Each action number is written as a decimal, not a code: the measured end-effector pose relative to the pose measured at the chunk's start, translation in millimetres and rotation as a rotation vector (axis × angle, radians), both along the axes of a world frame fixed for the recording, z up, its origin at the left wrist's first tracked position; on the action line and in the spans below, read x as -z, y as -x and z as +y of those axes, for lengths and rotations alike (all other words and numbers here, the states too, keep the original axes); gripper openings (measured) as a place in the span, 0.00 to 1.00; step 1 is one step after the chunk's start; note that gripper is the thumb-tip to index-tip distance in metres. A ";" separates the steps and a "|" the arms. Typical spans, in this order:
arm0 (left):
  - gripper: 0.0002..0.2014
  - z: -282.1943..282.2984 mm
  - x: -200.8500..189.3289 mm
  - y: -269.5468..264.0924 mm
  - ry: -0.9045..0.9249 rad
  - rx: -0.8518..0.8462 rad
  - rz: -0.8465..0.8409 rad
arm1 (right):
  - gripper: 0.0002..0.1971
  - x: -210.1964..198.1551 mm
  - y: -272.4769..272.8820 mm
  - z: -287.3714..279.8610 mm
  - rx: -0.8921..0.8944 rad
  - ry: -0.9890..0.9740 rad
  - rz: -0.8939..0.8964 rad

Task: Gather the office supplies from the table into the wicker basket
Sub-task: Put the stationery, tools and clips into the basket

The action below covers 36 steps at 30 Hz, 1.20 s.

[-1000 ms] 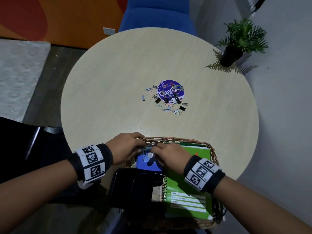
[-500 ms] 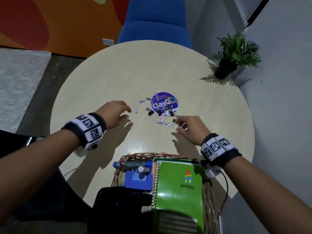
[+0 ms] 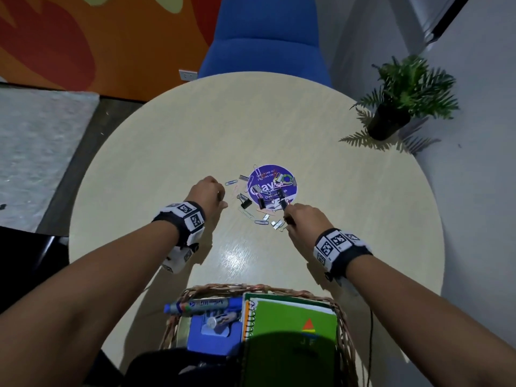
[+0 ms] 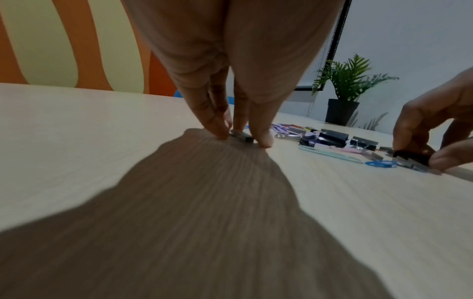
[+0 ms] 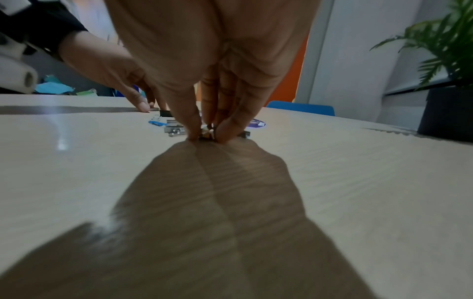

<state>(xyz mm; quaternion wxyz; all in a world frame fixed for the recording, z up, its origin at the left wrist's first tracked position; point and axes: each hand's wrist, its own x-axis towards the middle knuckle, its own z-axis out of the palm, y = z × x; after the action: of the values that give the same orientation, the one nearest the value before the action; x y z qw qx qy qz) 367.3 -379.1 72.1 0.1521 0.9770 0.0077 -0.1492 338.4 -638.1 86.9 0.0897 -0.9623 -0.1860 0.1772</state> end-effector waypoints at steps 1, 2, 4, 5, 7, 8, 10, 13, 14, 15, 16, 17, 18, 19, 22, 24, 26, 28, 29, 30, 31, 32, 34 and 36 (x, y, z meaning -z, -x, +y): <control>0.08 -0.5 0.9 -0.6 0.002 -0.012 -0.004 | 0.08 -0.1 -0.4 0.7 0.008 -0.006 -0.003; 0.08 -1.1 1.2 -0.2 0.006 -0.018 -0.005 | 0.08 -0.1 -0.8 1.4 0.030 -0.020 -0.005; 0.10 -1.4 -1.6 1.9 0.018 -0.033 0.001 | 0.09 -2.9 -1.2 1.5 0.086 -0.048 0.009; 0.09 -1.2 -6.6 3.8 0.035 -0.042 0.007 | 0.10 -4.6 -0.9 0.7 0.106 -0.058 0.019; 0.07 -1.8 -28.4 8.4 0.101 -0.065 -0.003 | 0.13 -10.1 -1.5 -2.7 0.138 -0.080 0.039; 0.06 -3.3 -45.6 11.3 0.138 -0.071 -0.031 | 0.15 -13.6 -3.2 -5.8 0.148 -0.098 0.044; 0.06 -10.2 -87.9 23.1 0.194 -0.046 -0.110 | 0.15 -22.7 -2.6 -15.3 0.176 -0.178 0.057; 0.05 -30.0 -158.2 60.0 0.289 0.079 -0.191 | 0.16 -42.5 8.3 -34.0 0.240 -0.310 0.105; 0.05 -38.9 -178.8 79.6 0.332 0.130 -0.204 | 0.16 -49.7 16.5 -40.7 0.242 -0.350 0.103; 0.04 -48.4 -196.2 101.9 0.378 0.179 -0.217 | 0.16 -57.2 27.4 -46.6 0.241 -0.395 0.099; 0.04 -58.0 -208.4 126.7 0.432 0.220 -0.221 | 0.16 -64.2 40.9 -51.4 0.244 -0.442 0.100; 0.04 -68.1 -216.5 153.1 0.483 0.254 -0.205 | 0.15 -73.4 57.6 -55.3 0.245 -0.487 0.106; 0.05 -77.2 -214.2 174.6 0.524 0.272 -0.152 | 0.15 -75.5 71.5 -57.7 0.256 -0.526 0.128; 0.07 -86.3 -208.2 194.4 0.537 0.273 -0.080 | 0.14 -78.5 86.3 -59.1 0.262 -0.561 0.152; 0.15 -107.6 -171.7 235.2 0.431 0.250 0.117 | 0.13 -81.0 132.0 -63.5 0.232 -0.599 0.204; 0.16 -114.0 -144.0 246.1 0.319 0.237 0.190 | 0.12 -79.8 157.2 -65.1 0.166 -0.551 0.214; 0.19 -116.7 -130.3 247.5 0.255 0.226 0.212 | 0.13 -78.2 173.2 -66.4 0.103 -0.490 0.199; 0.24 -115.2 -129.2 245.8 0.196 0.238 0.212 | 0.13 -78.2 180.1 -67.6 0.076 -0.447 0.181; 0.26 -112.5 -132.2 244.2 0.191 0.234 0.200 | 0.13 -78.3 181.7 -67.9 0.059 -0.425 0.168; 0.27 -108.5 -137.4 241.8 0.211 0.222 0.180 | 0.14 -78.3 182.8 -68.2 0.036 -0.401 0.154; 0.26 -103.7 -145.0 238.7 0.244 0.211 0.155 | 0.14 -77.8 183.5 -68.1 0.005 -0.372 0.141; 0.23 -98.6 -155.4 233.7 0.282 0.199 0.129 | 0.15 -77.6 183.7 -67.4 -0.028 -0.342 0.132; 0.19 -85.1 -174.1 216.2 0.346 0.164 0.062 | 0.15 -79.0 179.6 -66.7 -0.100 -0.295 0.108; 0.13 -65.8 -187.2 185.3 0.344 0.134 -0.041 | 0.17 -82.1 164.0 -67.7 -0.129 -0.289 0.070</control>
<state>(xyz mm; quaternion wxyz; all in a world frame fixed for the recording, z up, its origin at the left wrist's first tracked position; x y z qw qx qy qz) 182.0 -444.9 259.2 0.3069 0.9377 -0.0863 -0.1381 174.5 -705.8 169.0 0.2223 -0.9186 -0.2675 0.1875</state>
